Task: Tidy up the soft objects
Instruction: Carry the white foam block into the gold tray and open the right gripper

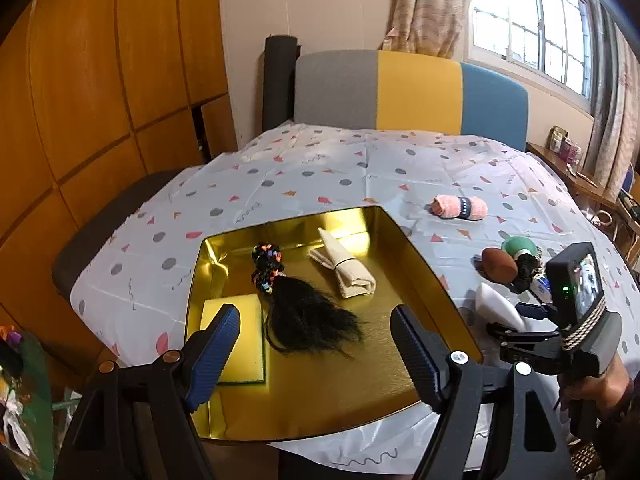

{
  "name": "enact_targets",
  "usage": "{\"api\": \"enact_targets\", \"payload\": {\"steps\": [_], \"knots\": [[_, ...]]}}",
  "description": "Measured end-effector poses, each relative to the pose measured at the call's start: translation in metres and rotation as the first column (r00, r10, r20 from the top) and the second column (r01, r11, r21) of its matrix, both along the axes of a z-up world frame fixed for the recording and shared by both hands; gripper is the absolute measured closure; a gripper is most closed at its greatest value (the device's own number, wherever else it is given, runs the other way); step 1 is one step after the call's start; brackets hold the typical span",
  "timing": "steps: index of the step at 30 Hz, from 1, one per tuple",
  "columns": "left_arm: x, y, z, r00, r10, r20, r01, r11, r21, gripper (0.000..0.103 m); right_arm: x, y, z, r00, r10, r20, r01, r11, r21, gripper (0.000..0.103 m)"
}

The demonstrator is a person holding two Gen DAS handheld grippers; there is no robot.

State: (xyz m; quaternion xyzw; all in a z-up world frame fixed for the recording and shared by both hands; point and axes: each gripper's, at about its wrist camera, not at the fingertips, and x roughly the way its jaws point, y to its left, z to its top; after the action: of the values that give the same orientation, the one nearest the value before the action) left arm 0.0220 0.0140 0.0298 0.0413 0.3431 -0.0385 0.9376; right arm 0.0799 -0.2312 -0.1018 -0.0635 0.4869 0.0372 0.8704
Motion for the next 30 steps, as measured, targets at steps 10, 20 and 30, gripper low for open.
{"api": "enact_targets", "payload": {"steps": [10, 20, 30], "knots": [[-0.018, -0.011, 0.017, 0.995, -0.013, 0.097, 0.005, 0.997, 0.082, 0.024, 0.0, -0.009, 0.01, 0.998, -0.064, 0.009, 0.063, 0.996, 0.066, 0.047], [-0.022, -0.009, 0.017, 0.995, -0.016, 0.097, 0.009, 0.997, 0.075, 0.024, 0.0, 0.002, 0.054, 0.995, -0.065, 0.081, 0.05, 0.984, 0.172, 0.047], [-0.02, 0.014, 0.007, 0.997, 0.041, 0.068, -0.044, 0.998, 0.041, 0.024, 0.005, 0.069, 0.091, 0.988, 0.082, 0.131, -0.11, 0.968, 0.225, 0.047]]}}
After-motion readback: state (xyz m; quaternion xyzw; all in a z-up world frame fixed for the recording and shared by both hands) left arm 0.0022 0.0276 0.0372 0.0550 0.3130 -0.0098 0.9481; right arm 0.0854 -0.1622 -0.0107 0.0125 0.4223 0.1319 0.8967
